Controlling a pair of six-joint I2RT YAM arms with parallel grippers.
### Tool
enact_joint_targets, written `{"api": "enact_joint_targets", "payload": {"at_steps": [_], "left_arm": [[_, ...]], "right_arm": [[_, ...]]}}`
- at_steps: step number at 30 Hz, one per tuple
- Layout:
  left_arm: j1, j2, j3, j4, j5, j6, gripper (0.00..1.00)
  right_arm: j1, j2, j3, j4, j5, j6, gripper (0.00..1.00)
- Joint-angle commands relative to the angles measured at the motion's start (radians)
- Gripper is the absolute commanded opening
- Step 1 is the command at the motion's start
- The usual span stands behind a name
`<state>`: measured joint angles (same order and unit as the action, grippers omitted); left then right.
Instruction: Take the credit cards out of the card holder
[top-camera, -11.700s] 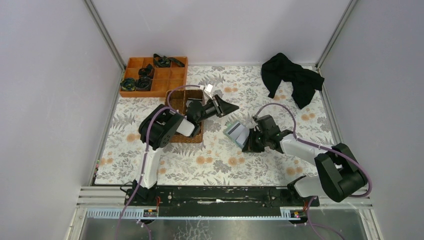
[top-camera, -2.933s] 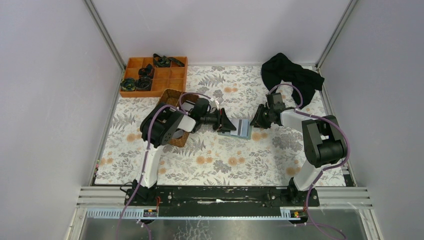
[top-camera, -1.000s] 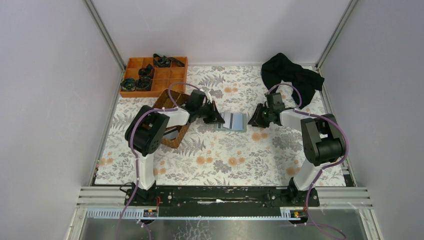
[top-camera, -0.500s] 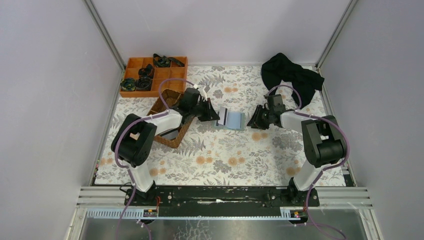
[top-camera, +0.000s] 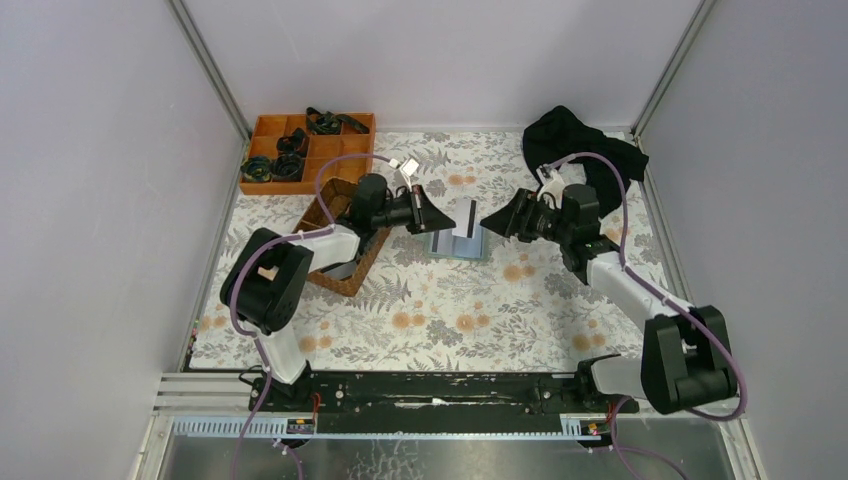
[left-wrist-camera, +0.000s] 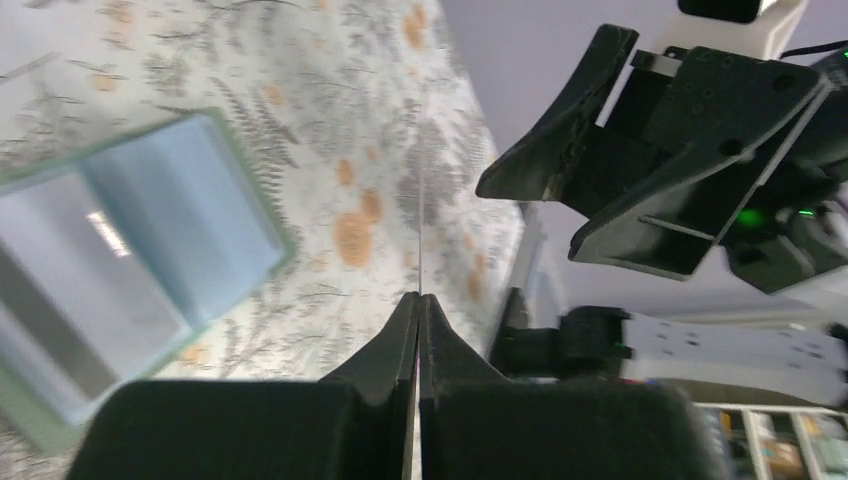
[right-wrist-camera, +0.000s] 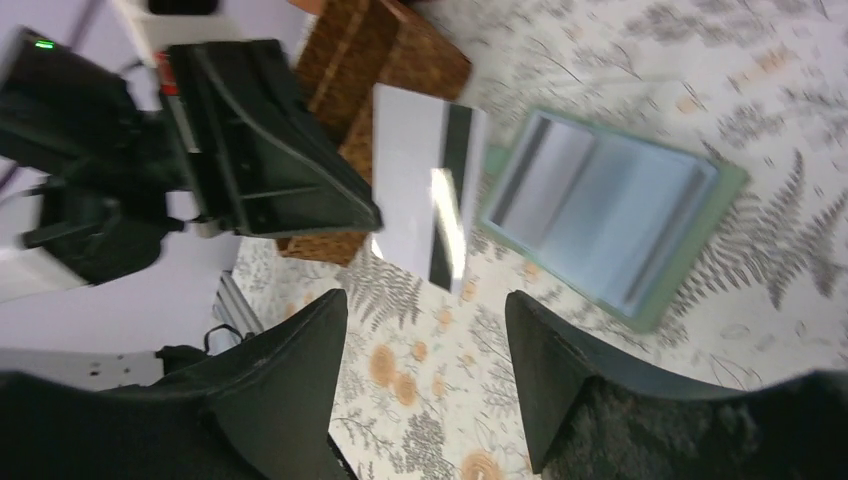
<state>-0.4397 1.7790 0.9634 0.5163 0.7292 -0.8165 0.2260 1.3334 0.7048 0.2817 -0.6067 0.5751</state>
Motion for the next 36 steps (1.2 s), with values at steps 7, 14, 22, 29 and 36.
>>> {"api": "enact_joint_targets", "payload": {"at_steps": [7, 14, 22, 29, 36], "left_arm": [[0.013, 0.059, -0.077, 0.692, 0.195, -0.422, 0.0], [0.011, 0.111, -0.085, 0.849, 0.213, -0.534, 0.0], [0.004, 0.095, -0.091, 0.751, 0.207, -0.457, 0.0], [-0.012, 0.116, -0.076, 0.755, 0.228, -0.464, 0.0], [-0.006, 0.093, -0.092, 0.602, 0.152, -0.375, 0.14]], "right_arm": [[-0.001, -0.076, -0.001, 0.163, -0.154, 0.041, 0.58], [-0.002, -0.093, -0.001, 0.175, -0.171, 0.045, 0.52], [-0.001, -0.092, 0.002, 0.176, -0.183, 0.044, 0.3], [-0.001, -0.076, -0.005, 0.221, -0.226, 0.072, 0.13], [-0.001, -0.073, -0.003, 0.227, -0.214, 0.082, 0.0]]}}
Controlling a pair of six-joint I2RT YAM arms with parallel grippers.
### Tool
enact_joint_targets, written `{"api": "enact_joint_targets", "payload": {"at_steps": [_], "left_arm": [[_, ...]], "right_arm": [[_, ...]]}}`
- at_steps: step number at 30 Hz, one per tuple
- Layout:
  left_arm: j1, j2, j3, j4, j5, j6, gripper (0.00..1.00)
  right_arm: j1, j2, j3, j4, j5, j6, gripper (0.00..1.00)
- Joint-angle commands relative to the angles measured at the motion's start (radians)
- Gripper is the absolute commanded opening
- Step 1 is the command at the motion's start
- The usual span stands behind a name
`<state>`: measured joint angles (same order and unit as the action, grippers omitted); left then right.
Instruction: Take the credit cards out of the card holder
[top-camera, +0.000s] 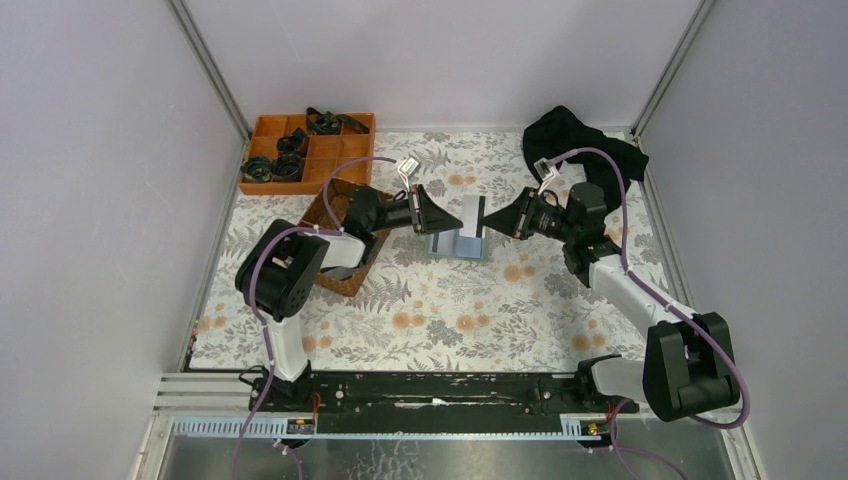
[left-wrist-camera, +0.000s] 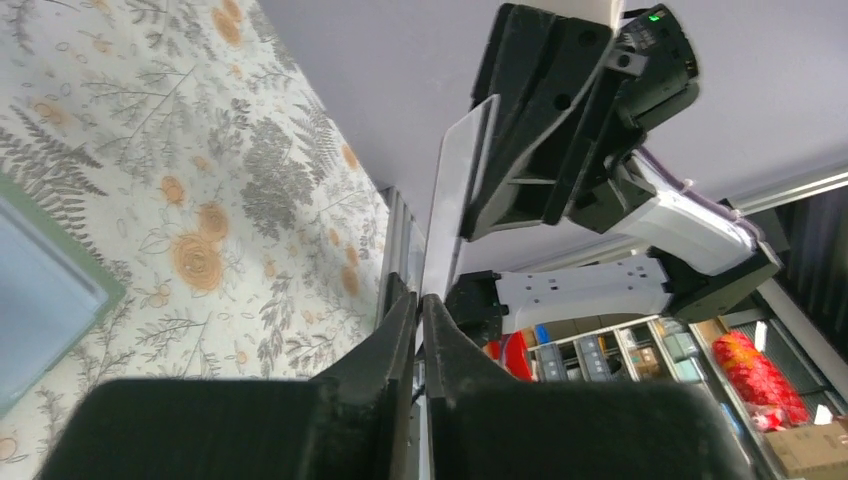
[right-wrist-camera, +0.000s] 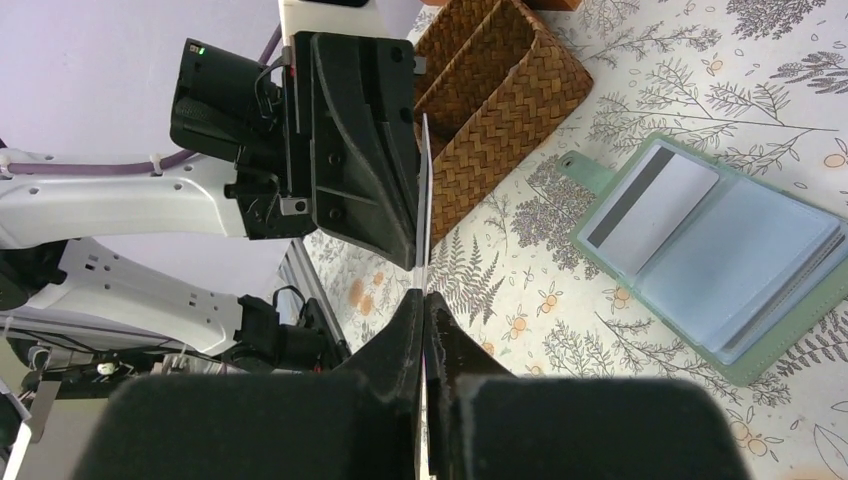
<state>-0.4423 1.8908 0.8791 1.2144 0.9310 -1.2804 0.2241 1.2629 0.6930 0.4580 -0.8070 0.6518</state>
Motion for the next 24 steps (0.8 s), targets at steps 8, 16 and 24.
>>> {"api": "enact_joint_targets", "payload": {"at_steps": [8, 16, 24], "left_arm": [[0.003, -0.267, -0.013, -0.804, -0.486, 0.508, 0.57], [0.012, -0.362, -0.009, -1.104, -0.893, 0.675, 0.57], [0.01, -0.334, 0.001, -1.129, -1.055, 0.754, 0.61]], "right_arm": [[0.001, 0.075, 0.113, -0.178, 0.18, -0.066, 0.0], [0.019, 0.16, 0.2, -0.235, 0.218, -0.085, 0.0], [0.025, 0.161, 0.187, -0.265, 0.229, -0.116, 0.0]]}}
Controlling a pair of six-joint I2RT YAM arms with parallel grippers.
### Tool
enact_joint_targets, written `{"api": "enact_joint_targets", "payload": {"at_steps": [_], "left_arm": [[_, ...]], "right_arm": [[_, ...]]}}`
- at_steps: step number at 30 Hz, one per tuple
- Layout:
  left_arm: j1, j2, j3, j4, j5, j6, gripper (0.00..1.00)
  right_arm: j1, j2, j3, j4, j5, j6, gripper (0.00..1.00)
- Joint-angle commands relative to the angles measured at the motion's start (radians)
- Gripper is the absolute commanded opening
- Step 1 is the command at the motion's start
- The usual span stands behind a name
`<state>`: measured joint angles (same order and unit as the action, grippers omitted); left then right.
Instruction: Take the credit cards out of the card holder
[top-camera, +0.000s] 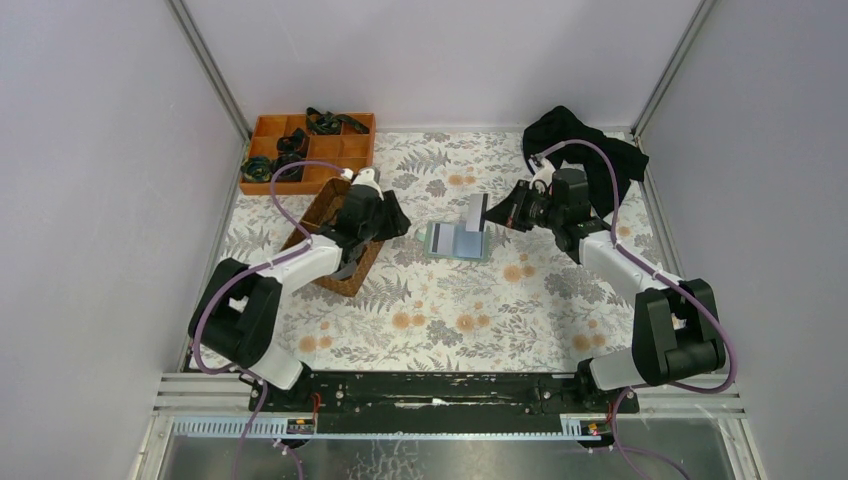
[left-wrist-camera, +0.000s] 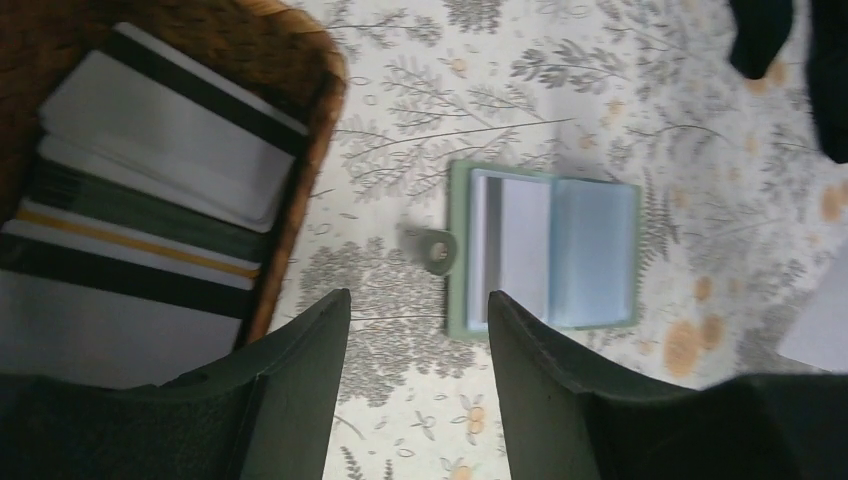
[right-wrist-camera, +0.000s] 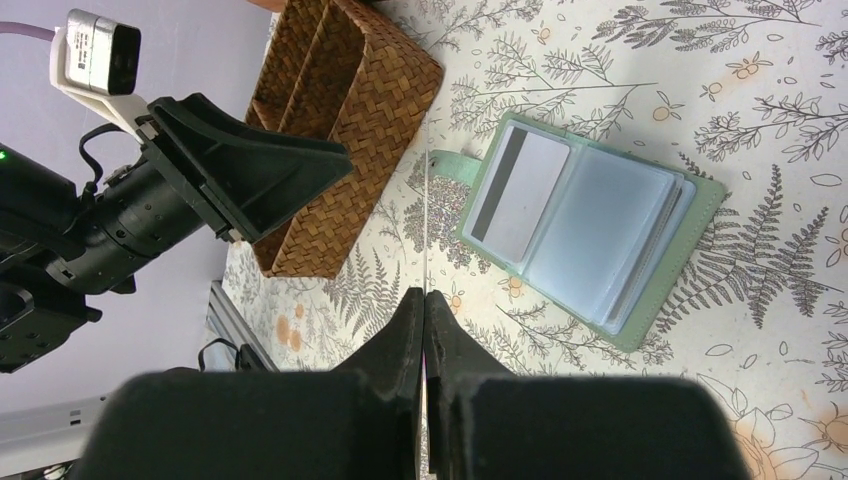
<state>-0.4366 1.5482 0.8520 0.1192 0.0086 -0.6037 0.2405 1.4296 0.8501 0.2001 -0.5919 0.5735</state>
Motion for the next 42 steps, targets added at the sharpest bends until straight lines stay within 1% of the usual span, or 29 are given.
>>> {"api": "enact_joint_targets", "payload": {"at_steps": [1, 4, 5, 8, 9, 13, 16, 17, 19, 20, 21, 24, 26, 28, 30, 34, 37, 40, 42], "left_arm": [[0.004, 0.004, 0.031, -0.03, -0.131, 0.077, 0.61], [0.004, -0.011, 0.039, -0.018, -0.119, 0.067, 0.62], [0.004, -0.011, 0.044, -0.017, -0.119, 0.065, 0.64], [0.004, -0.002, 0.064, -0.048, -0.156, 0.07, 0.72], [0.004, 0.004, 0.072, -0.065, -0.177, 0.073, 0.77], [0.004, 0.021, 0.084, -0.086, -0.213, 0.083, 0.78], [0.004, 0.049, 0.101, -0.095, -0.197, 0.075, 0.76], [0.003, 0.056, 0.105, -0.098, -0.2, 0.071, 0.74], [0.002, 0.068, 0.104, -0.09, -0.204, 0.073, 0.65], [0.002, 0.079, 0.107, -0.094, -0.204, 0.076, 0.58], [0.002, 0.09, 0.111, -0.101, -0.204, 0.079, 0.47], [-0.004, 0.107, 0.116, -0.11, -0.184, 0.081, 0.23], [-0.019, 0.103, 0.113, -0.11, -0.171, 0.078, 0.11], [-0.038, 0.099, 0.11, -0.107, -0.156, 0.076, 0.03], [-0.051, 0.099, 0.104, -0.106, -0.133, 0.076, 0.0], [-0.075, 0.104, 0.075, -0.101, -0.099, 0.075, 0.0], [-0.091, 0.079, 0.042, -0.083, -0.073, 0.086, 0.0], [-0.101, 0.037, 0.011, -0.058, -0.009, 0.125, 0.0], [-0.104, 0.015, -0.014, -0.021, 0.074, 0.163, 0.0]], "right_arm": [[0.009, -0.007, 0.027, -0.01, 0.014, -0.039, 0.0], [0.009, -0.006, 0.014, -0.009, 0.014, -0.044, 0.0], [0.008, -0.004, 0.01, -0.009, 0.014, -0.045, 0.0], [0.009, 0.004, 0.004, -0.005, 0.012, -0.044, 0.0], [0.008, 0.008, 0.003, -0.001, 0.009, -0.043, 0.0], [0.008, 0.026, 0.004, 0.005, -0.006, -0.04, 0.0], [0.008, 0.04, 0.002, 0.018, -0.013, -0.035, 0.0], [0.009, 0.046, 0.002, 0.023, -0.018, -0.031, 0.0], [0.009, 0.058, 0.002, 0.029, -0.028, -0.028, 0.0], [0.009, 0.062, 0.0, 0.032, -0.029, -0.023, 0.0], [0.008, 0.063, -0.002, 0.034, -0.028, -0.025, 0.0], [0.008, 0.06, -0.005, 0.029, -0.025, -0.029, 0.0], [0.009, 0.057, -0.006, 0.029, -0.023, -0.031, 0.0], [0.009, 0.055, -0.008, 0.027, -0.022, -0.031, 0.0], [0.009, 0.055, -0.008, 0.023, -0.018, -0.032, 0.0], [0.009, 0.058, -0.005, 0.02, -0.02, -0.032, 0.0], [0.009, 0.057, -0.004, 0.017, -0.018, -0.033, 0.0], [0.008, 0.058, 0.001, 0.012, -0.016, -0.035, 0.0], [0.01, 0.061, 0.005, 0.012, -0.018, -0.033, 0.0]]}}
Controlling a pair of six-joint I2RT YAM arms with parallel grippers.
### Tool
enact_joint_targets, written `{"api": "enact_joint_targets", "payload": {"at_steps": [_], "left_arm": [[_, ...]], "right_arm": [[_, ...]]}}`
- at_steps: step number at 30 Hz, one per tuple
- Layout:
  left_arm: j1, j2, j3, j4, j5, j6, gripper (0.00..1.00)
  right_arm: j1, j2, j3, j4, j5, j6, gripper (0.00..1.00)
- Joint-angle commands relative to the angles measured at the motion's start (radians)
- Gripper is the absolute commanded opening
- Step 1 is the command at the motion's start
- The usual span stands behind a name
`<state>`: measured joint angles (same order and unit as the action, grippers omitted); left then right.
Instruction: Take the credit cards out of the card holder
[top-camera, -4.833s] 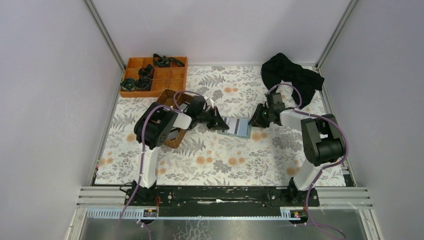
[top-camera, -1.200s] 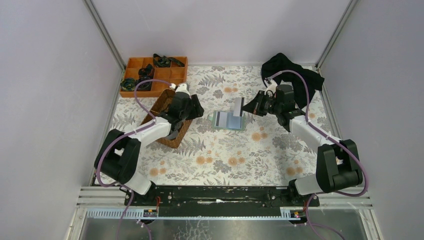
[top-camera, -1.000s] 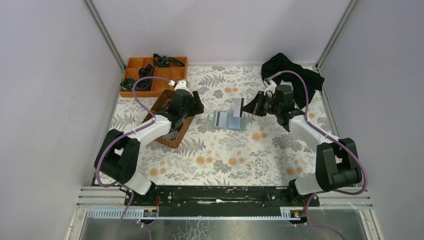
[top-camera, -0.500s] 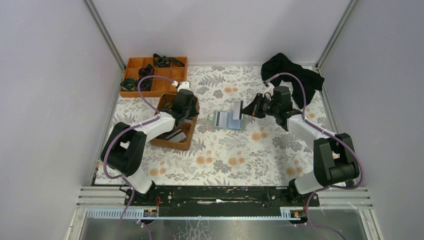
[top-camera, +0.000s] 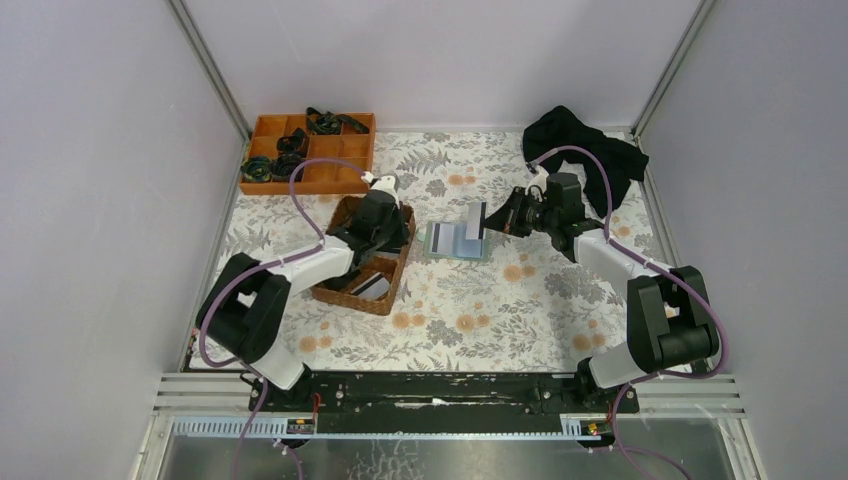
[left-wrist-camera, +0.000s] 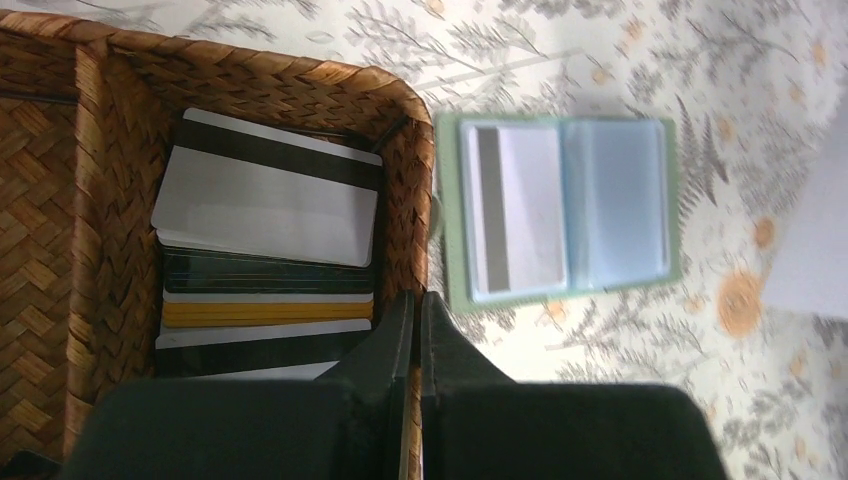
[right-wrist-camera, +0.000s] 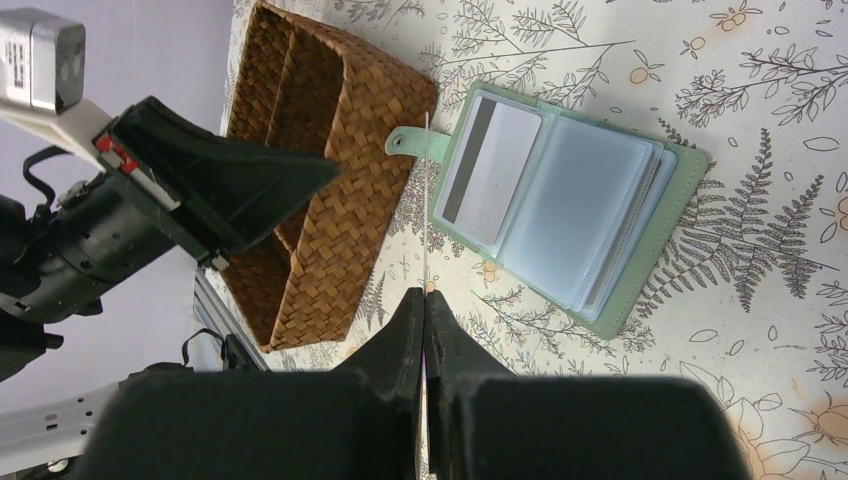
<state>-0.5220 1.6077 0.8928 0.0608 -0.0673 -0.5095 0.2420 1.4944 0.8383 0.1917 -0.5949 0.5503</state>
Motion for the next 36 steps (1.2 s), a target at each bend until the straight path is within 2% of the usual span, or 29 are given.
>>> {"api": "enact_joint_targets", "payload": {"at_steps": [1, 5, 6, 10, 11, 16, 20, 21, 22, 23, 24, 28, 32, 36], "left_arm": [[-0.018, -0.056, -0.069, 0.054, 0.173, 0.073, 0.0], [-0.02, -0.093, -0.138, 0.144, 0.236, 0.052, 0.0], [-0.021, -0.103, -0.152, 0.163, 0.246, 0.05, 0.04], [-0.025, -0.183, -0.208, 0.238, 0.176, 0.046, 0.45], [-0.026, -0.206, -0.215, 0.248, 0.154, 0.048, 0.5], [-0.026, -0.299, -0.227, 0.265, 0.017, 0.036, 0.54], [-0.026, -0.378, -0.272, 0.266, -0.141, -0.04, 0.55], [-0.024, -0.405, -0.291, 0.265, -0.187, -0.066, 0.64], [-0.021, -0.428, -0.306, 0.256, -0.224, -0.086, 0.8], [-0.015, -0.449, -0.312, 0.236, -0.254, -0.099, 0.9], [-0.006, -0.463, -0.311, 0.208, -0.276, -0.111, 0.97], [0.059, -0.479, -0.3, 0.107, -0.264, -0.154, 1.0], [0.093, -0.538, -0.383, 0.174, -0.223, -0.184, 1.0], [0.107, -0.568, -0.403, 0.162, -0.218, -0.172, 1.0]], "right_arm": [[0.01, -0.001, 0.019, 0.019, -0.016, -0.011, 0.0], [0.043, 0.014, 0.065, -0.035, 0.008, -0.053, 0.0], [0.065, 0.016, 0.088, -0.071, 0.036, -0.087, 0.0], [0.153, 0.028, 0.192, -0.208, 0.159, -0.198, 0.0], [0.169, 0.03, 0.213, -0.224, 0.171, -0.215, 0.0], [0.236, 0.055, 0.322, -0.319, 0.27, -0.302, 0.0], [0.299, 0.11, 0.447, -0.44, 0.351, -0.394, 0.0], [0.318, 0.124, 0.474, -0.459, 0.371, -0.408, 0.0], [0.34, 0.135, 0.499, -0.471, 0.393, -0.428, 0.0], [0.363, 0.146, 0.519, -0.478, 0.416, -0.446, 0.0], [0.387, 0.159, 0.543, -0.491, 0.439, -0.468, 0.0], [0.444, 0.261, 0.673, -0.581, 0.487, -0.535, 0.0], [0.479, 0.367, 0.819, -0.698, 0.508, -0.617, 0.0], [0.481, 0.452, 0.94, -0.802, 0.528, -0.732, 0.0]]}}
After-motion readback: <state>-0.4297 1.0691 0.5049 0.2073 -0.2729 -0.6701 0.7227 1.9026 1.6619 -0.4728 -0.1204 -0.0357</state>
